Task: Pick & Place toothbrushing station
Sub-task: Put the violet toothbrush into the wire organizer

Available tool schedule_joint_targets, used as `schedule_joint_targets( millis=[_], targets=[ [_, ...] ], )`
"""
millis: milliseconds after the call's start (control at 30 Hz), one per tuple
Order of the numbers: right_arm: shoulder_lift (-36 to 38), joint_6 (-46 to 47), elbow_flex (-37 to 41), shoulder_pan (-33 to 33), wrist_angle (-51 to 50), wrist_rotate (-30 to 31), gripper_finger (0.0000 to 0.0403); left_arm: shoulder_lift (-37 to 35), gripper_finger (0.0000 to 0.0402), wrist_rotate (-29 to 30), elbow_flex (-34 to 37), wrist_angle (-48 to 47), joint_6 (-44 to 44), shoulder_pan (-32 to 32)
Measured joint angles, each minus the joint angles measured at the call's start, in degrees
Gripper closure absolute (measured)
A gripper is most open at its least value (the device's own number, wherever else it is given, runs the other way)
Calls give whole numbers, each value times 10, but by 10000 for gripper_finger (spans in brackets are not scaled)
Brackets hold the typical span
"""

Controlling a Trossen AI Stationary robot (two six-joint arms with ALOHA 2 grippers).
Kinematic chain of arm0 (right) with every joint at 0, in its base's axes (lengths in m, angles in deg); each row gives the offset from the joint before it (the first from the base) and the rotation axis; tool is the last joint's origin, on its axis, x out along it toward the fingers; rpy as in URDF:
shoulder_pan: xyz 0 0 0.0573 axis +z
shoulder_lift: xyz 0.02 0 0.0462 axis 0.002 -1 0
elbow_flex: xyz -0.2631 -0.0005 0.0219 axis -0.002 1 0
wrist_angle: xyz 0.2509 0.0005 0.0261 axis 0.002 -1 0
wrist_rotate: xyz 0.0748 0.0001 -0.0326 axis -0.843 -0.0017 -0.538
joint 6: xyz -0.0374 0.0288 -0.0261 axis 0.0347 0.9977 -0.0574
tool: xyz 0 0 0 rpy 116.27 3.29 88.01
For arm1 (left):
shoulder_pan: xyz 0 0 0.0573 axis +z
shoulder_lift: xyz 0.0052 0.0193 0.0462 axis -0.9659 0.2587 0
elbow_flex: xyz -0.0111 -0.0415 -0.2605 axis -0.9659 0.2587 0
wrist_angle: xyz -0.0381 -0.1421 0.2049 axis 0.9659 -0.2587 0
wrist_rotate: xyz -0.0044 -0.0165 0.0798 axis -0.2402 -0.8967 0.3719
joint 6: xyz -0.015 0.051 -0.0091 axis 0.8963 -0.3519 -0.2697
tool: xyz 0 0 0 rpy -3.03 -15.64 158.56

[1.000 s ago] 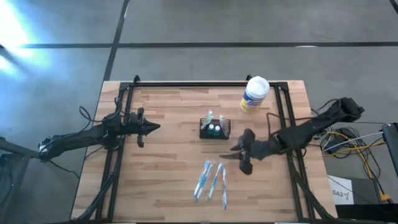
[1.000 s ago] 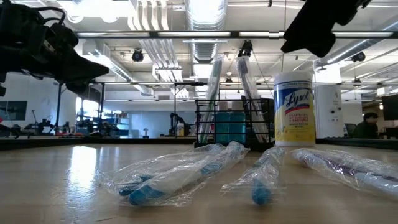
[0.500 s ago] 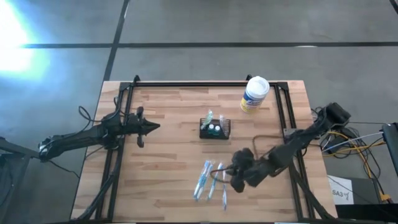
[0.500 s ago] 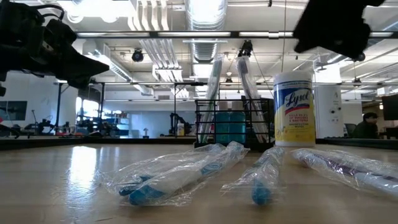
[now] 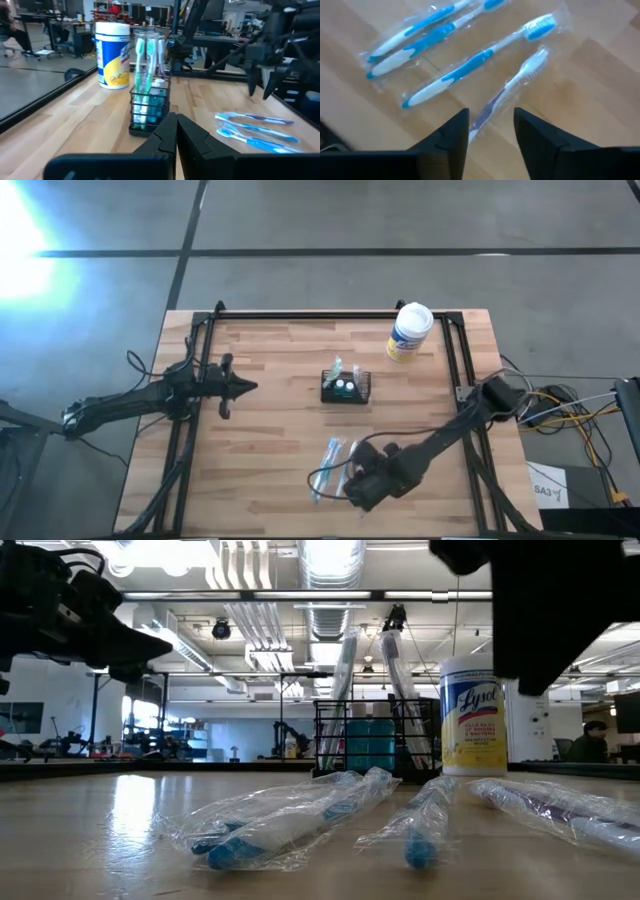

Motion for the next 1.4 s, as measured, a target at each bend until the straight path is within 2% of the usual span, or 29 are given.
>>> schedule_joint_targets(
  millis=[200, 367, 533, 700, 800, 933, 1300, 1400],
  targets=[
    [-64, 5, -41, -4, -10, -4, 192, 0, 392, -29, 0, -4, 2, 0],
    [-90, 67, -51, -6, -57, -7, 157, 0, 392, -29, 0, -4, 3, 0],
    [-103, 72, -47, -13, -57, -6, 141, 0, 392, -31, 0, -4, 10, 0],
    [-112, 40, -42, -19, -56, -16, 141, 1, 392, -32, 0, -4, 10, 0],
    [-115, 15, -34, -23, -52, -17, 156, 2, 392, -33, 0, -5, 11, 0],
    [-115, -25, -25, -26, -40, -20, 197, 2, 392, -34, 1, -5, 11, 0],
    [-107, -113, -21, -27, -33, -24, 379, 2, 392, -40, 1, -6, 20, 0],
    [-91, -129, -20, -27, -33, -24, 385, 2, 392, -41, 1, -6, 25, 0]
  ],
)
